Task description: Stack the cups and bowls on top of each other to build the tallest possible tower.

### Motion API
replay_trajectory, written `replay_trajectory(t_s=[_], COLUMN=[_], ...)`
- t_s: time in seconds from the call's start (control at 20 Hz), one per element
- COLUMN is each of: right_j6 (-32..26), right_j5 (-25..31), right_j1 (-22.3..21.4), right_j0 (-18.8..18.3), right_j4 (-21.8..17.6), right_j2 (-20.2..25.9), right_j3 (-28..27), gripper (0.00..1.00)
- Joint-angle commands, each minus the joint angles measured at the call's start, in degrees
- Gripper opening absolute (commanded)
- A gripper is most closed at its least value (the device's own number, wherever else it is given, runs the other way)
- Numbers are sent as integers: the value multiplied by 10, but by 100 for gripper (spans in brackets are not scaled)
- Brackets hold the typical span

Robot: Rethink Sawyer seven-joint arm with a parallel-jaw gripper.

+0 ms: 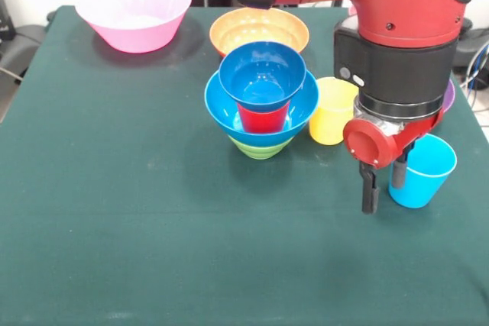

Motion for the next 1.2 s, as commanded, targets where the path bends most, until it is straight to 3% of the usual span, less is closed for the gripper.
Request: replay_trajectory(t_s=[0.05, 0.7, 1.2], right_j6=[62, 62, 63], right_j5=[73, 80, 84], right_j1=[23, -20, -13], right_j0=[9, 15, 15], right_j4=[9, 30, 35], right_j2=[-3, 3, 2], right_j3=[-4, 37, 46], gripper=[100, 100, 100])
